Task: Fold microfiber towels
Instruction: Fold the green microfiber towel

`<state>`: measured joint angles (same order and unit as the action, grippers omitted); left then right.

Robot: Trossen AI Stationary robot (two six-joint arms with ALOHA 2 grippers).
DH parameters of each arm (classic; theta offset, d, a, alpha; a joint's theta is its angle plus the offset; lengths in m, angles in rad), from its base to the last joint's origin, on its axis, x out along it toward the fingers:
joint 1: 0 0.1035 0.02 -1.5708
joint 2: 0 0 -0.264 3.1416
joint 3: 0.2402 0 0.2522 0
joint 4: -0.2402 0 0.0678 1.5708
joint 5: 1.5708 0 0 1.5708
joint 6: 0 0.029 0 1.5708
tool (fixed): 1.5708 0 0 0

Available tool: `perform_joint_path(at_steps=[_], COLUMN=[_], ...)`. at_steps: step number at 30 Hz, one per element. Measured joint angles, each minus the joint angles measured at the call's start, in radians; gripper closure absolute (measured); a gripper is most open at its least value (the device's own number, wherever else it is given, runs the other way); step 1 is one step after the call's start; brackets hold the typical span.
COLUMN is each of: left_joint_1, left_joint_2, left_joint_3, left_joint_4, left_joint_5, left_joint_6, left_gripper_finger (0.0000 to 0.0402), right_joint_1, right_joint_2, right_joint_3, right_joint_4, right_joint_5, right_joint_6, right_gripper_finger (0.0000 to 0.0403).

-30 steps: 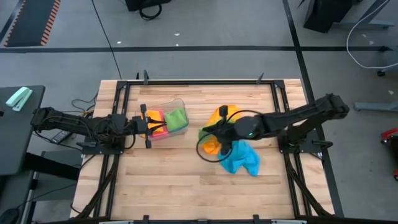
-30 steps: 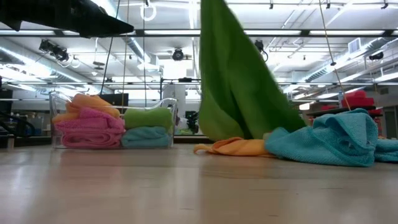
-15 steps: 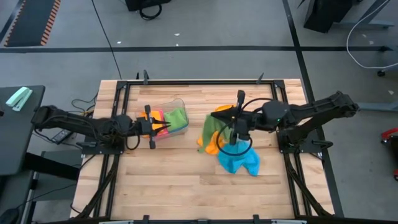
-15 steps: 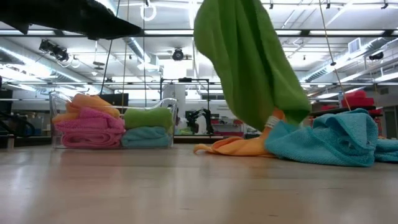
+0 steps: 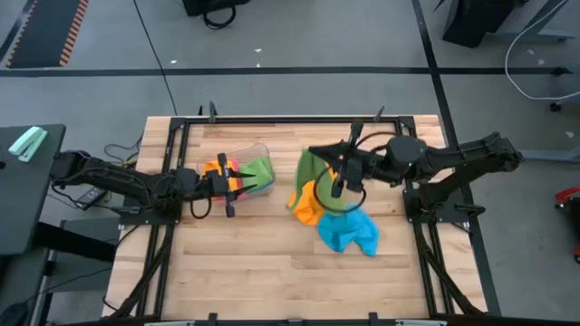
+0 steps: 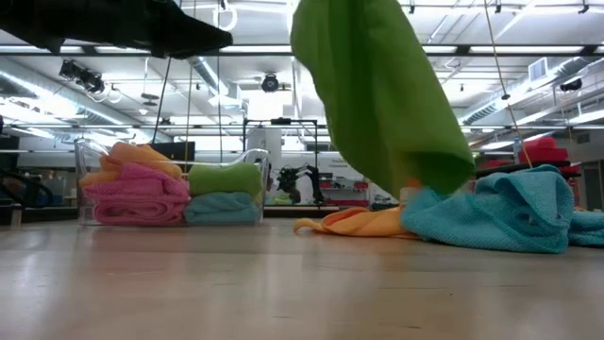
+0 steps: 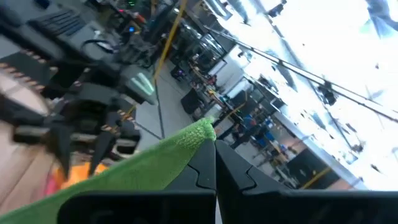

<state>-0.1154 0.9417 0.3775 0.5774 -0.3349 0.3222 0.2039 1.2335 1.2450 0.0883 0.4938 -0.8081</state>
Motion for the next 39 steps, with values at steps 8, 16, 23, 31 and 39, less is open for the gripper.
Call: perform_joint_path(at_steps=[8,16,23,31,39], left_joint_1=[0.0,0.0,0.0,0.034,0.073], left_joint_2=[0.13,0.262,0.375,0.461,0.493], left_joint_3=[0.108,0.192,0.242,0.288,0.287], left_joint_4=[0.042,0.075,0.074,0.077,0.045], left_joint_5=[0.0,0.0,0.0,-0.012,-0.048], left_joint_6=[-0.021,-0.064,-0.018,0.003,0.003], left_gripper_finger=[0.0223,0.0148,0.0116,0.0116,0.0119], right_joint_1=[-0.043,-0.097,-0.148,-0.159,-0.158], right_joint_2=[0.009,0.01,0.038,0.095,0.102], right_joint_3=[0.092,0.092,0.091,0.09,0.09], right_joint_4=[-0.055,-0.073,-0.111,-0.107,-0.099], right_joint_5=[-0.002,-0.004,-0.005,-0.004,0.003], right_joint_6=[0.062,0.112,0.168,0.173,0.17], right_gripper_finger=[0.0402,0.0402,0.0402,0.0402,0.0402])
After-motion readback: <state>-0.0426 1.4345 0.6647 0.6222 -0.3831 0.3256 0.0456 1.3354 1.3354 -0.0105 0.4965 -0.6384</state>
